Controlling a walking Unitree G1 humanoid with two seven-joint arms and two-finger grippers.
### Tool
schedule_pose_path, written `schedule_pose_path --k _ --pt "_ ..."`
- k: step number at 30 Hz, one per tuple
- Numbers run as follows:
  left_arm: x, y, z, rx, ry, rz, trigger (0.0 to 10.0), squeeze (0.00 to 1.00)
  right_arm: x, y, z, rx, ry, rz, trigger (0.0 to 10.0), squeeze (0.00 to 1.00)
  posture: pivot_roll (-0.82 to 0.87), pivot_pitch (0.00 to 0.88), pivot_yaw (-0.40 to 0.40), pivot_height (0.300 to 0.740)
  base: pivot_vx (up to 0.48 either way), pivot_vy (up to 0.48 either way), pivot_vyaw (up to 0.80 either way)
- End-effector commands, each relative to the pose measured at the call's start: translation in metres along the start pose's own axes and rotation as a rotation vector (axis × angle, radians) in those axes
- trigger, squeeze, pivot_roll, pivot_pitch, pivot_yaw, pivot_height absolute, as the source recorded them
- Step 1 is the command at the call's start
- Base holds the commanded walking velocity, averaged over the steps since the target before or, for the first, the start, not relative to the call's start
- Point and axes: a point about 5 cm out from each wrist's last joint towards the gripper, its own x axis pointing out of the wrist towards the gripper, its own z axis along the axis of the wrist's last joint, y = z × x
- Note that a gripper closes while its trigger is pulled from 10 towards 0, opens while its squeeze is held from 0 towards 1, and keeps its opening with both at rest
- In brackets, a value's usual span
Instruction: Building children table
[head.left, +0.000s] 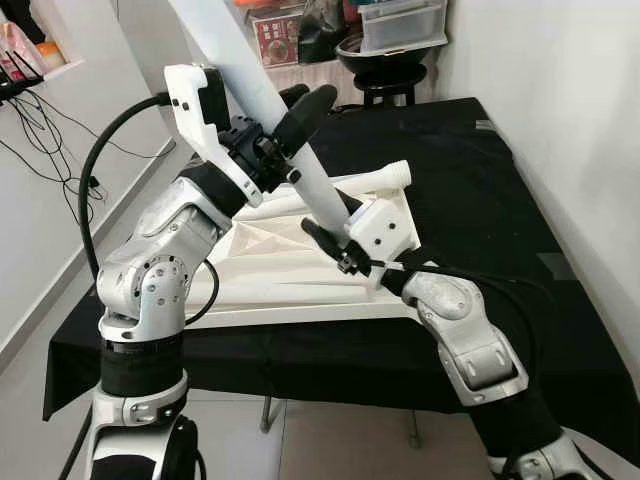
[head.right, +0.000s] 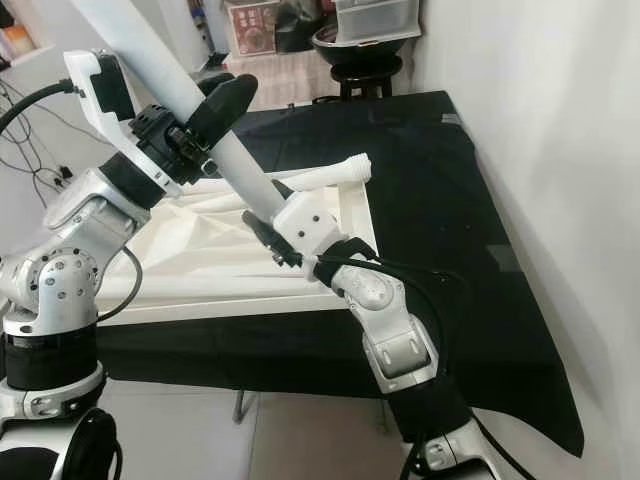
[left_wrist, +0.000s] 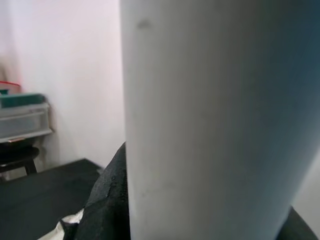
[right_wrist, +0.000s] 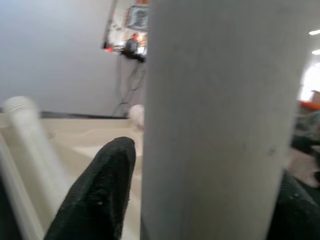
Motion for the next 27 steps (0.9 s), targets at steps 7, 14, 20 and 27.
schedule_pose_path --k 7,14,20,27 --pt "0.003 -0.026 -0.008 -0.078 0.029 -0.252 0.0 0.0 0.023 0.006 0.013 0.057 -0.021 0.026 10.0 1.0 -0.05 0.0 0.112 0.74 0.0 0.0 0.0" --pt "0.005 -0.035 -0.013 -0.095 0.04 -0.331 0.0 0.0 0.033 0.011 0.011 0.13 0.034 -0.003 0.0 0.0 -0.05 0.0 0.111 0.74 0.0 0.0 0.0" --pt "0.006 -0.039 -0.016 -0.114 0.034 -0.348 0.0 0.0 0.034 0.008 0.006 0.189 0.069 -0.049 0.0 0.0 -0.05 0.0 0.114 0.74 0.0 0.0 0.0" --pt "0.007 -0.043 -0.018 -0.132 0.031 -0.361 0.0 0.0 0.03 0.003 -0.002 0.189 0.121 -0.075 0.0 0.0 -0.05 0.002 0.116 0.74 0.0 0.0 0.0"
